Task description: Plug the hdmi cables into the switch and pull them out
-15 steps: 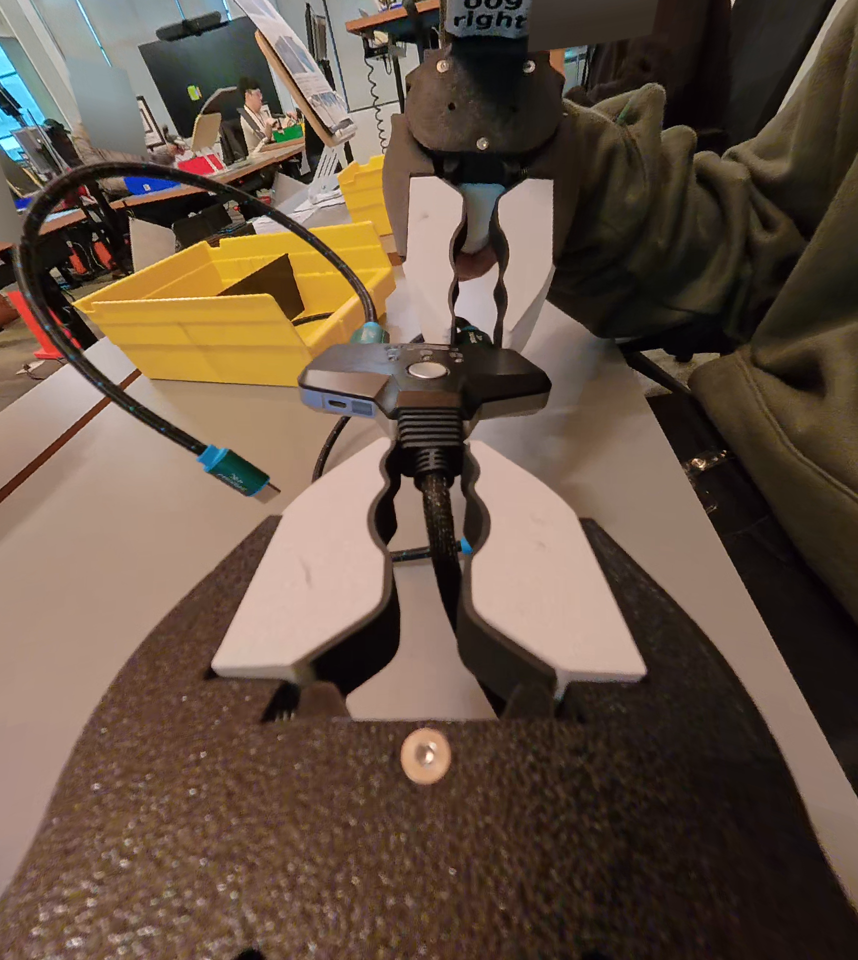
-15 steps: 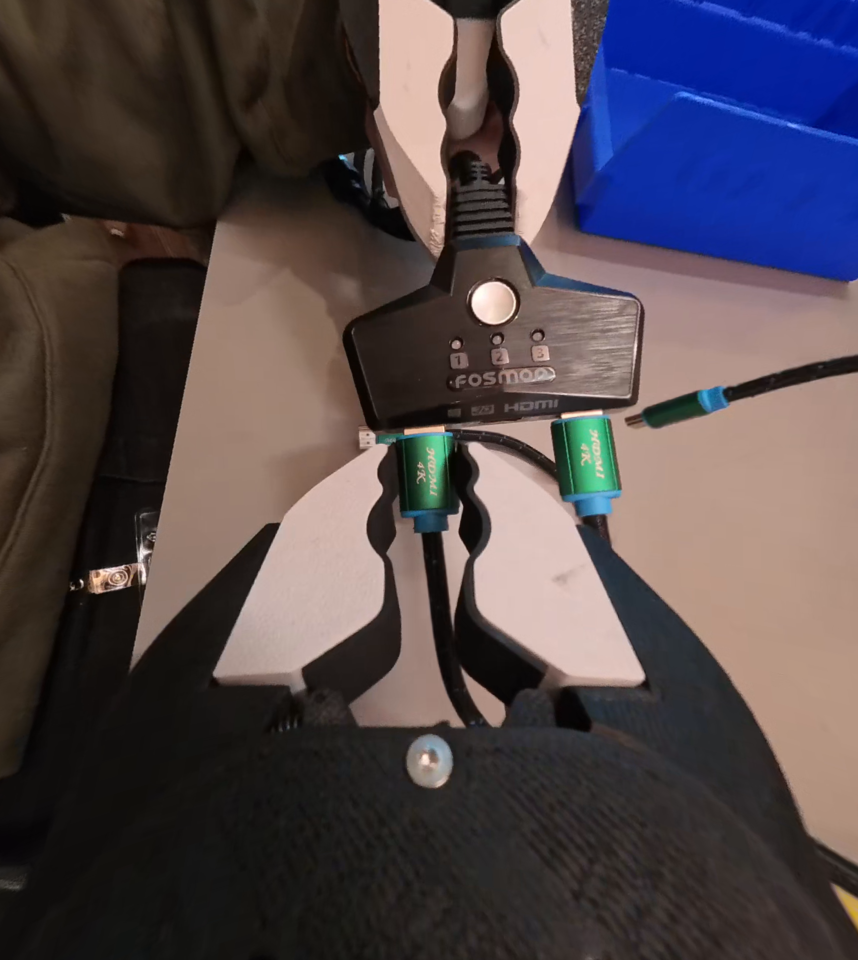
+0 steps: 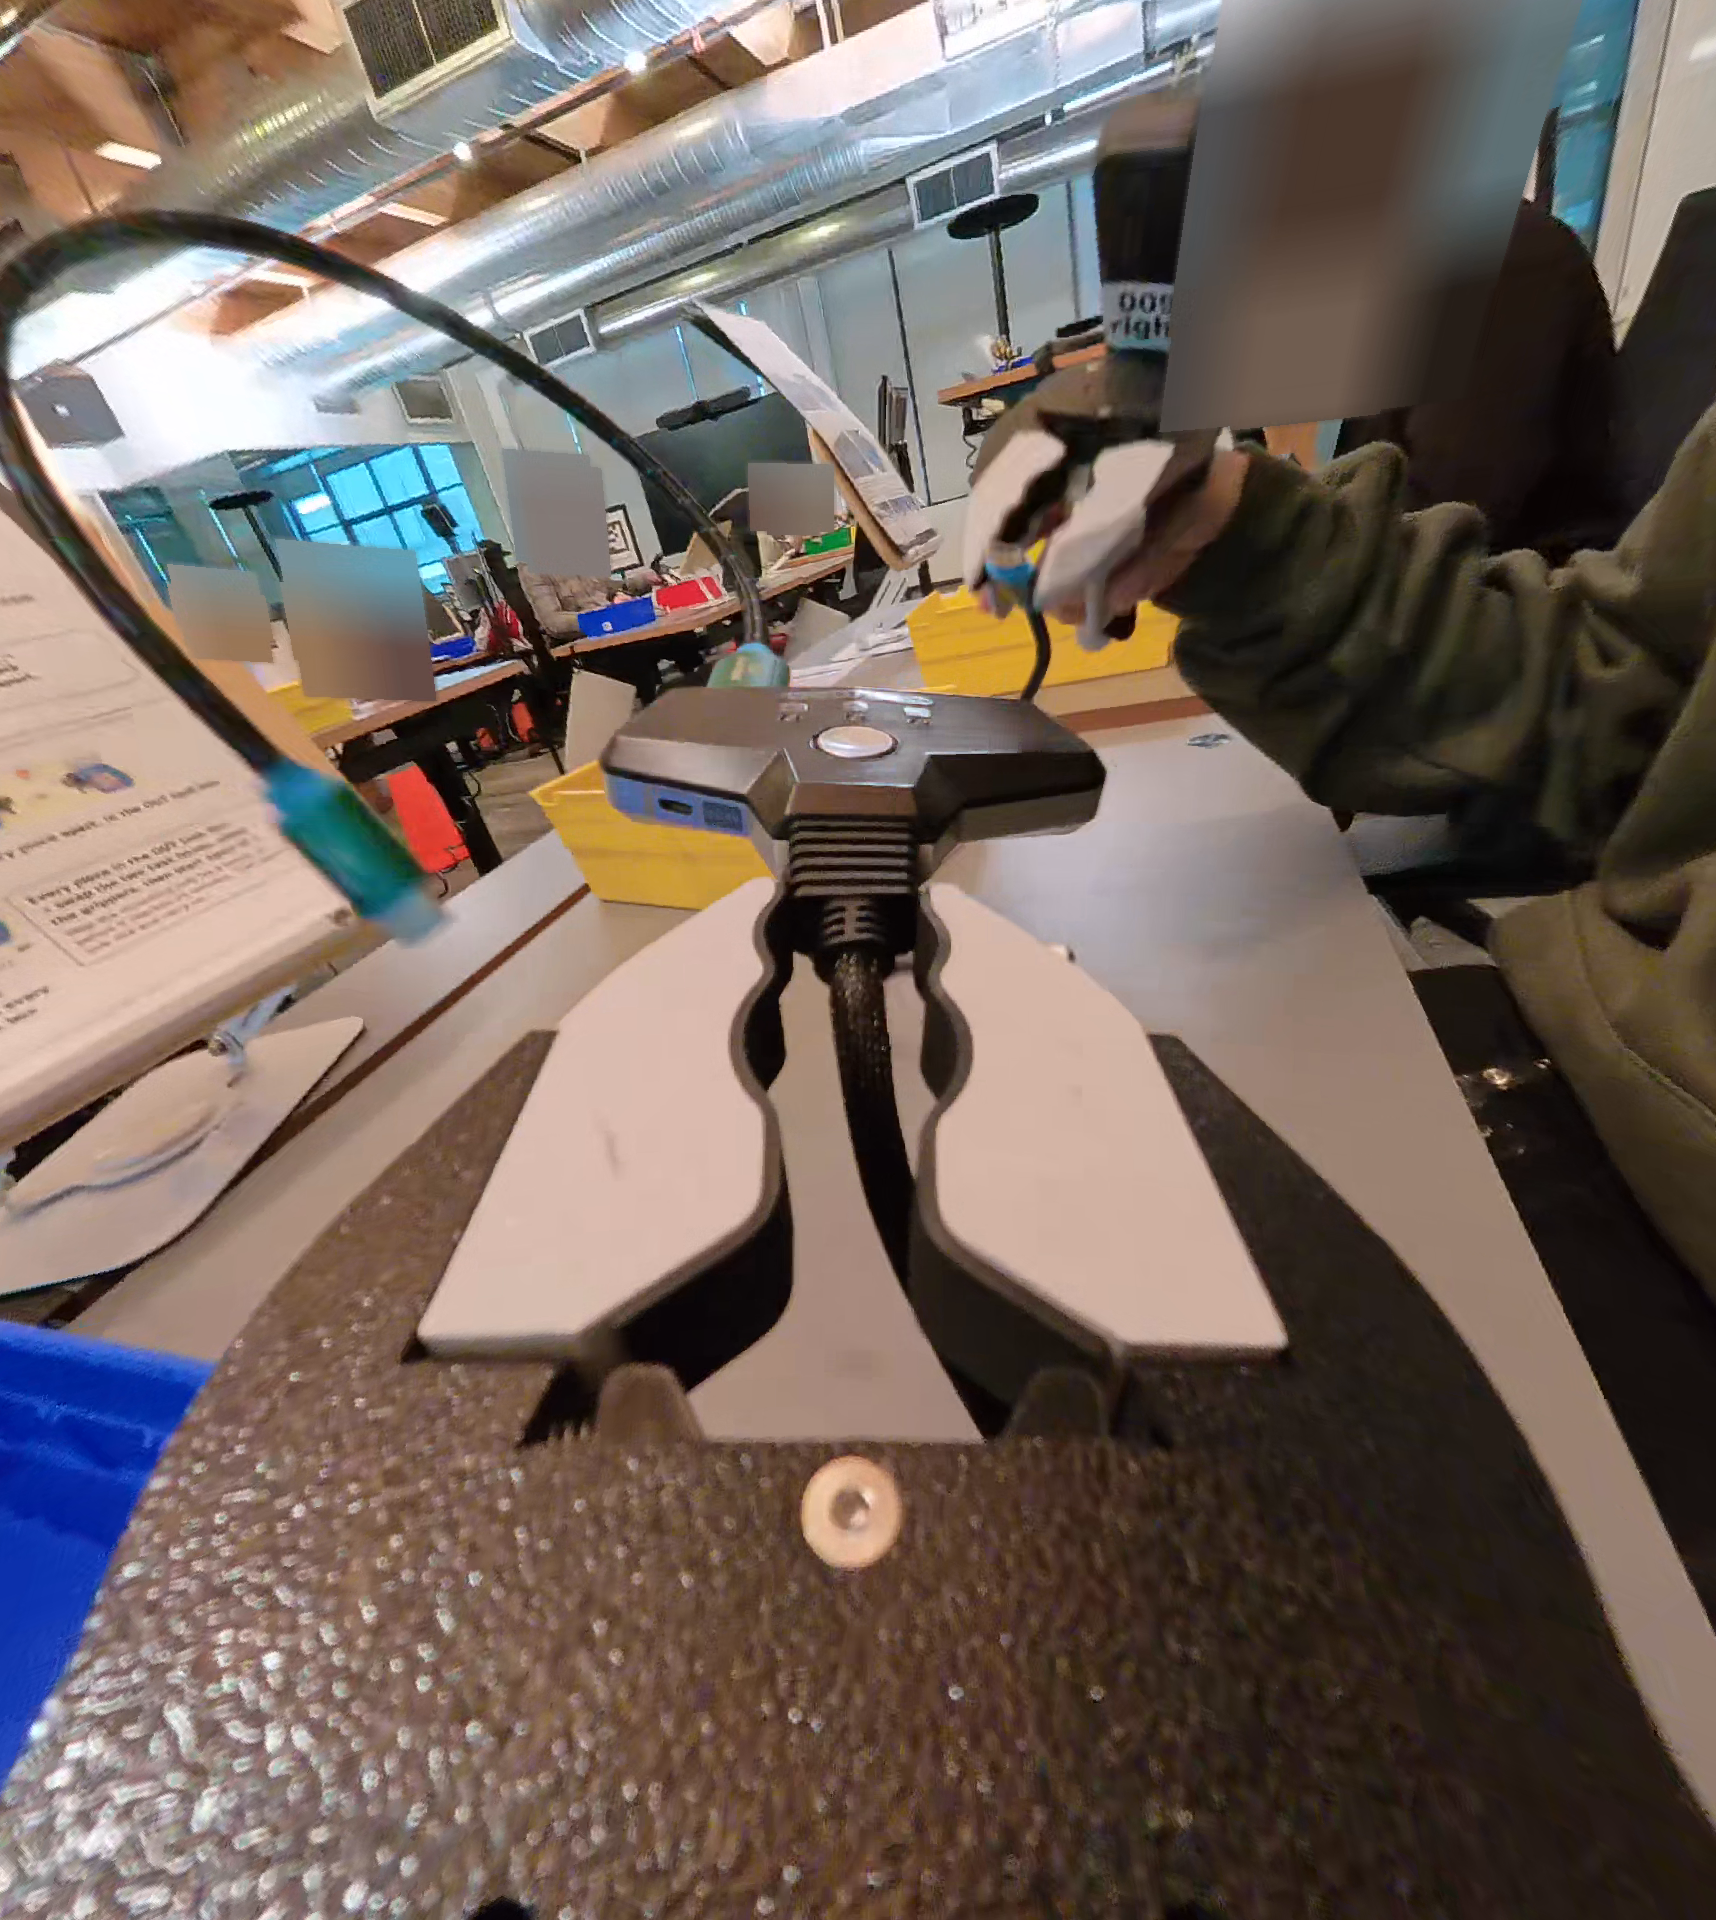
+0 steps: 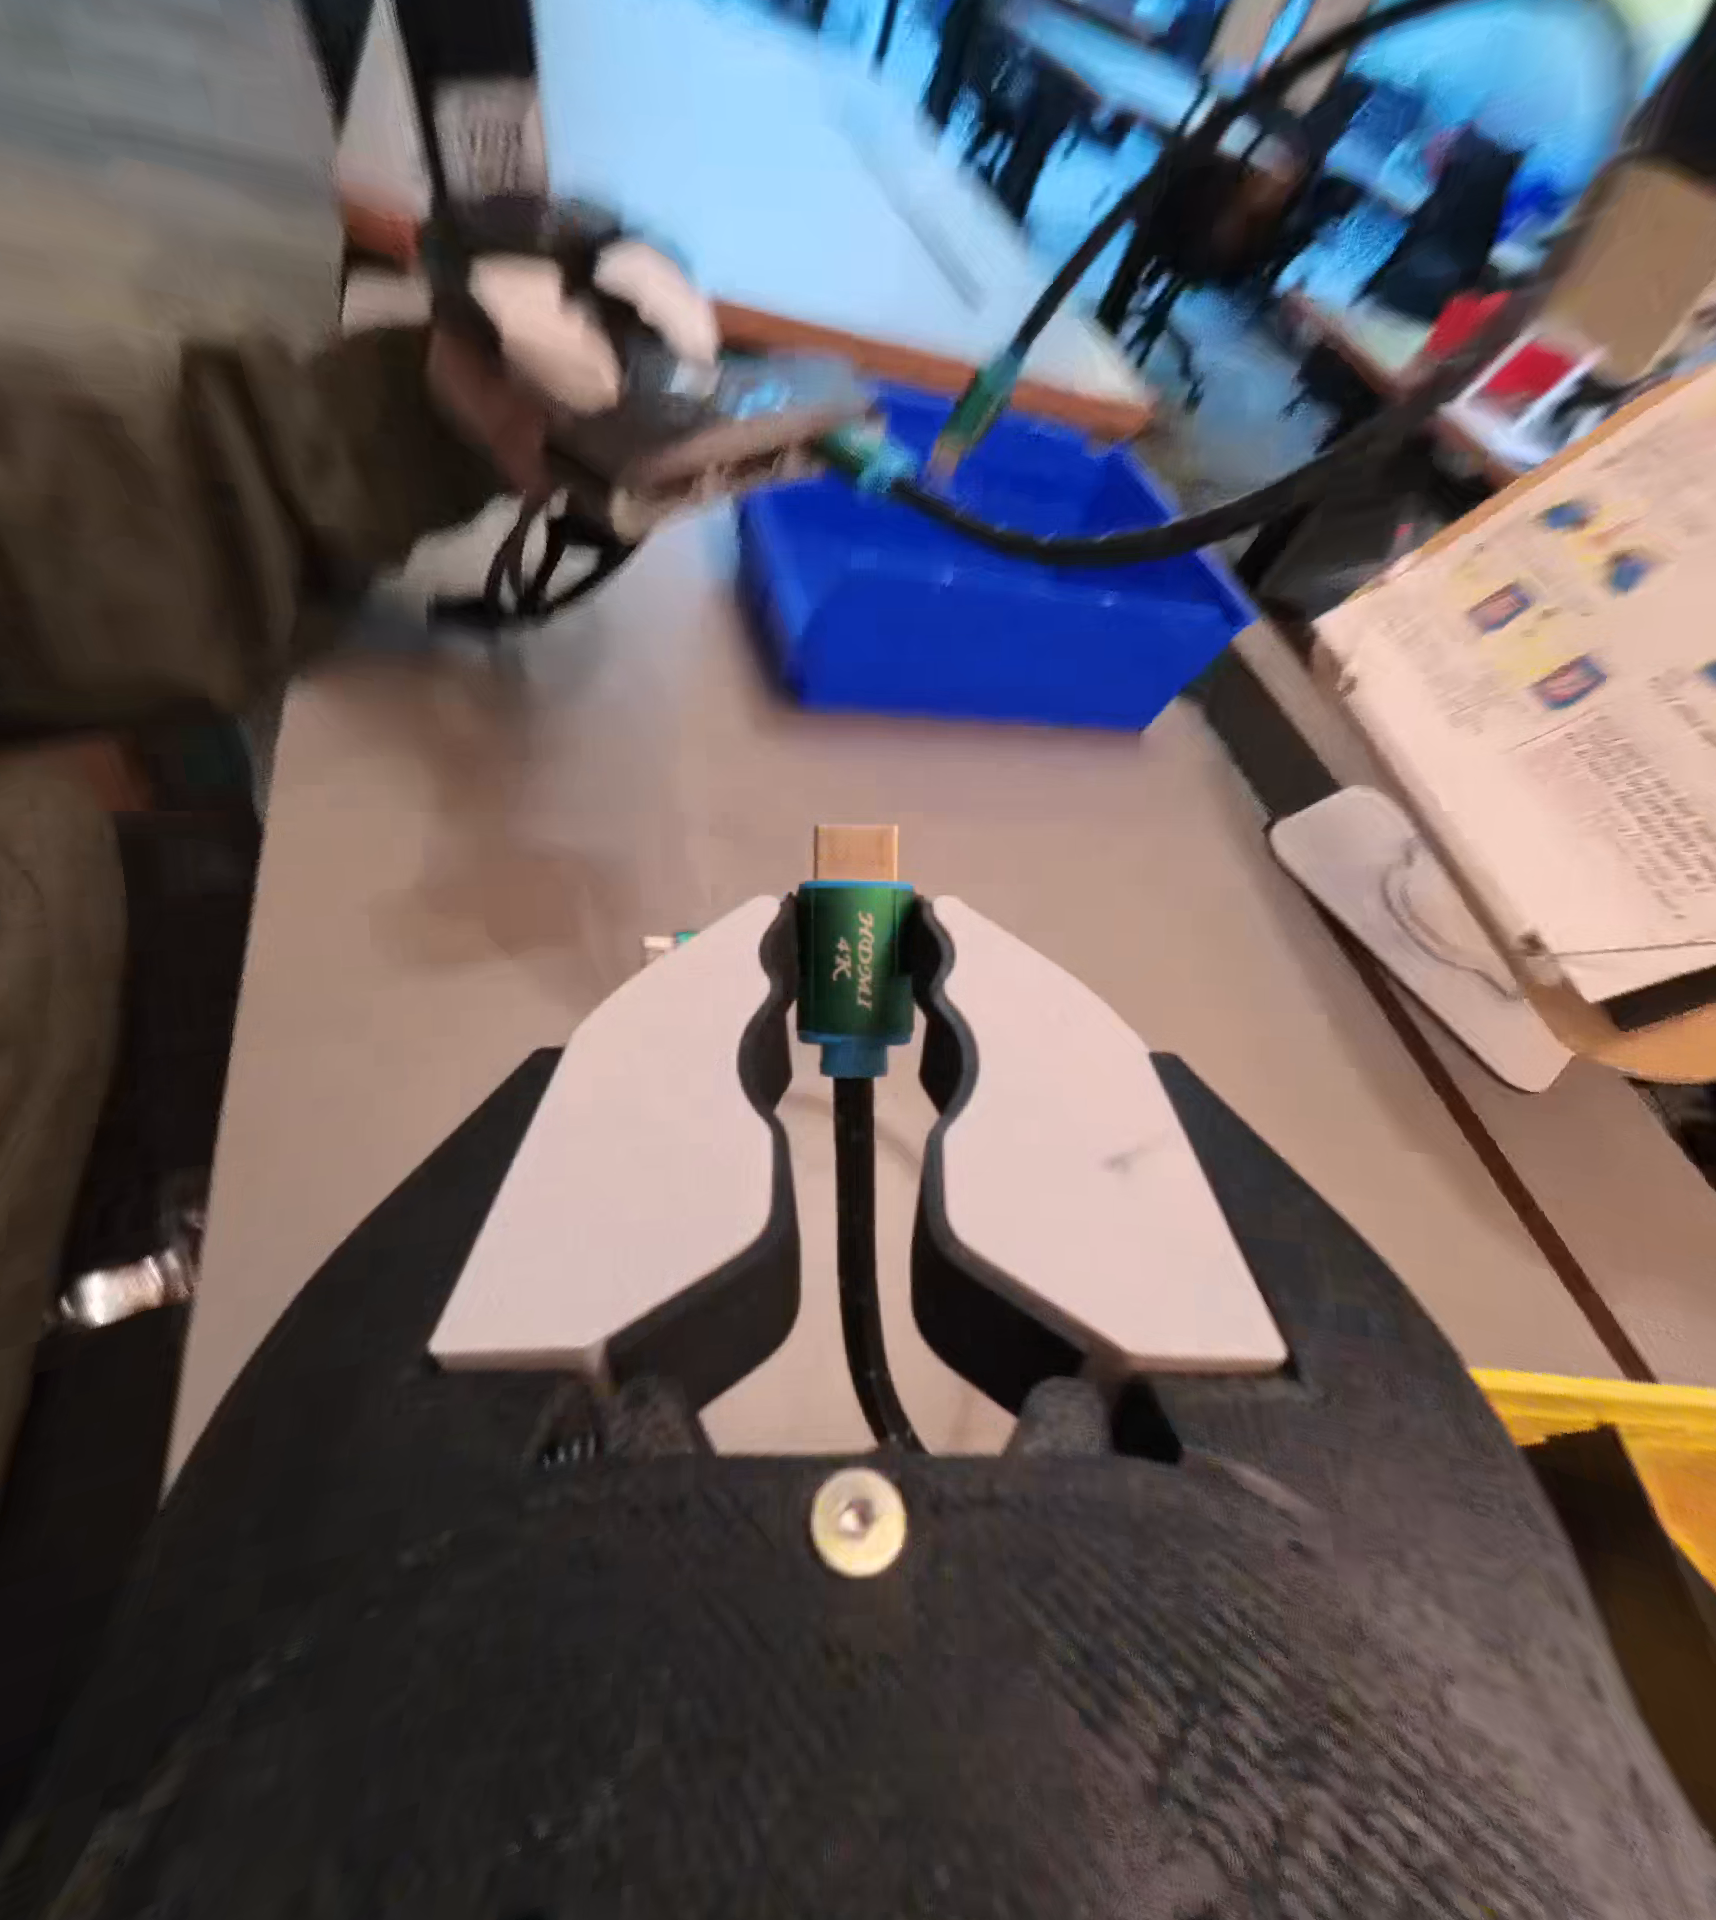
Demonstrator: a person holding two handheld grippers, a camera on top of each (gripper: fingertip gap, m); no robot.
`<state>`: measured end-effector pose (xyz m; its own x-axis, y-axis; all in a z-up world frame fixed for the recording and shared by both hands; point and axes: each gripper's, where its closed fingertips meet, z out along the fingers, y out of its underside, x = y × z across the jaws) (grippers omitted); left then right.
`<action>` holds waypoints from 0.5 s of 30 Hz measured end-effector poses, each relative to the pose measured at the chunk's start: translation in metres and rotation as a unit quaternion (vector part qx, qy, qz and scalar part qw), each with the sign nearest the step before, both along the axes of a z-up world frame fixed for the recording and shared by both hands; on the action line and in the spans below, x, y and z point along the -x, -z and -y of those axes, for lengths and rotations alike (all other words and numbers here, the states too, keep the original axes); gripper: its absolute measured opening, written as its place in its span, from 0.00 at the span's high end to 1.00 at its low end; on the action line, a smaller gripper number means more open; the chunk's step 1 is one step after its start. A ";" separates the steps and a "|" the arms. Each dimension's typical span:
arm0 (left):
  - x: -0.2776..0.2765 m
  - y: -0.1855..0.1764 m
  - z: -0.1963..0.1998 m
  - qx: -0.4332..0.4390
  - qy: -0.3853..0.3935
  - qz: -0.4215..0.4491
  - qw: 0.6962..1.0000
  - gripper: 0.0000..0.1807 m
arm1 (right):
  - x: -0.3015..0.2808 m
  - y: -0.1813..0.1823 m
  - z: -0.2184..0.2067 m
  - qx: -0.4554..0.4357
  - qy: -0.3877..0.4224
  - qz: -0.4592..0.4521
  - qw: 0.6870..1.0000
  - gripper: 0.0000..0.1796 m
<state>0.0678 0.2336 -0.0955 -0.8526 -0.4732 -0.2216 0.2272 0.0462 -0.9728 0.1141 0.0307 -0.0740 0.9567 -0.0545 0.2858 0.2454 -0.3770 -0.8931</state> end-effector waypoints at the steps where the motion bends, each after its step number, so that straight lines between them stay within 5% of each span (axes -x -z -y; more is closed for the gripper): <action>1: 0.001 -0.001 0.000 -0.002 0.000 0.003 1.000 0.88 | 0.000 -0.011 0.005 -0.019 0.006 -0.006 1.000 0.88; 9: 0.004 -0.002 0.003 0.012 0.011 0.002 1.000 0.88 | -0.077 -0.076 0.104 -0.147 0.276 0.059 0.948 0.88; 15: 0.010 -0.007 0.011 0.027 0.038 0.007 0.999 0.88 | -0.147 -0.039 0.150 -0.198 0.365 0.005 0.910 0.88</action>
<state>0.0576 0.2225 -0.0890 -0.8834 -0.4192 -0.2094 0.2417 -0.0249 -0.9700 0.2611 -0.1195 -0.0349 0.6224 -0.7744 0.1141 0.0682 -0.0915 -0.9935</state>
